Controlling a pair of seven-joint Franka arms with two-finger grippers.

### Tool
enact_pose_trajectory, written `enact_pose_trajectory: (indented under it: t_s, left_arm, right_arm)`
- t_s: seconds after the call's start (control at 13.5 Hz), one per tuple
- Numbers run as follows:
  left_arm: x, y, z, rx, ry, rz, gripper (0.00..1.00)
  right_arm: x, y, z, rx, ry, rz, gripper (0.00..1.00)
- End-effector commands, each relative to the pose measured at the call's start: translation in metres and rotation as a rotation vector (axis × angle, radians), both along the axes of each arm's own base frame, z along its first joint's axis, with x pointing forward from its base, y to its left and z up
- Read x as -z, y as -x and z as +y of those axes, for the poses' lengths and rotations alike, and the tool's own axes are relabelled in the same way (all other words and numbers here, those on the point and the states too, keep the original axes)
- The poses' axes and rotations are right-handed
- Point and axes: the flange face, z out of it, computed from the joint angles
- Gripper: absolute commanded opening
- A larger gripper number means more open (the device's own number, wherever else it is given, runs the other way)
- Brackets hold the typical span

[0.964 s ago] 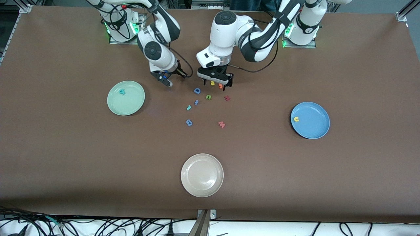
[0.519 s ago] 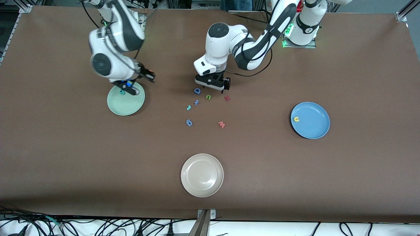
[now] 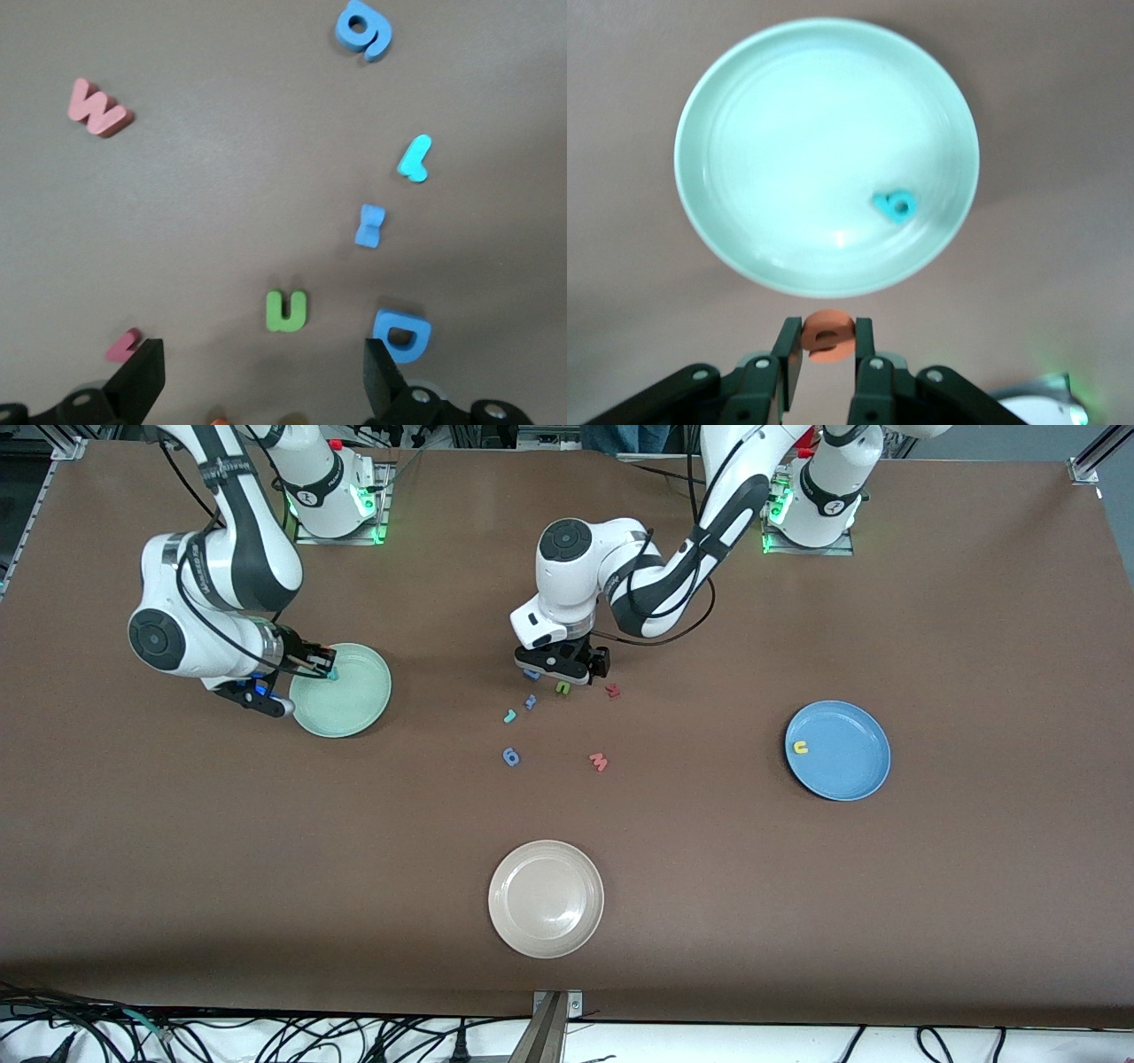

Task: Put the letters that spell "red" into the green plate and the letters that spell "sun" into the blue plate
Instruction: 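Place the orange letter on the green plate while the left gripper lowers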

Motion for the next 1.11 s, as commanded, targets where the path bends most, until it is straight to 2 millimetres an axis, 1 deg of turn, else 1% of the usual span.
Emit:
enact_pose_trajectory:
  t_s: [0.0,0.22,0.3,0.52,0.67,0.74,0.82,0.89,0.96,1.04]
  left_arm:
    - [0.012,-0.015,-0.014,0.011,-0.019,-0.014,0.99]
    - [0.019,-0.020,-0.013,0.046,-0.034,-0.001,0.99]
    - [0.023,-0.019,-0.013,0.058,-0.038,0.005,0.99]
    - [0.026,-0.018,-0.011,0.072,-0.040,0.015,0.99]
    - [0.032,-0.015,-0.012,0.078,-0.045,0.023,0.99]
    - [0.036,-0.015,-0.011,0.078,-0.046,0.027,0.99]
    - [0.038,-0.013,-0.012,0.081,-0.047,0.030,0.99]
    - [0.038,-0.012,-0.012,0.083,-0.046,0.031,0.99]
    - [0.040,-0.010,-0.012,0.085,-0.047,0.033,0.99]
    - [0.041,-0.008,-0.012,0.088,-0.048,0.034,0.99]
  right_arm:
    - [0.033,-0.010,0.005,-0.044,0.017,-0.025,0.04]
    - [0.066,-0.009,0.005,-0.047,0.034,-0.024,0.05]
    - [0.072,-0.008,0.005,-0.051,0.034,-0.014,0.05]
    - [0.092,-0.001,0.006,-0.053,0.038,0.023,0.06]
    - [0.100,0.001,0.010,-0.056,0.038,0.016,0.08]
    - [0.101,0.002,0.012,-0.059,0.037,0.018,0.21]
    - [0.101,0.002,0.012,-0.060,0.036,0.018,0.42]
    - [0.101,0.002,0.012,-0.057,0.036,0.018,0.68]
    - [0.101,0.002,0.012,-0.059,0.037,0.018,0.85]
    - [0.098,0.001,0.012,-0.057,0.035,0.012,0.92]
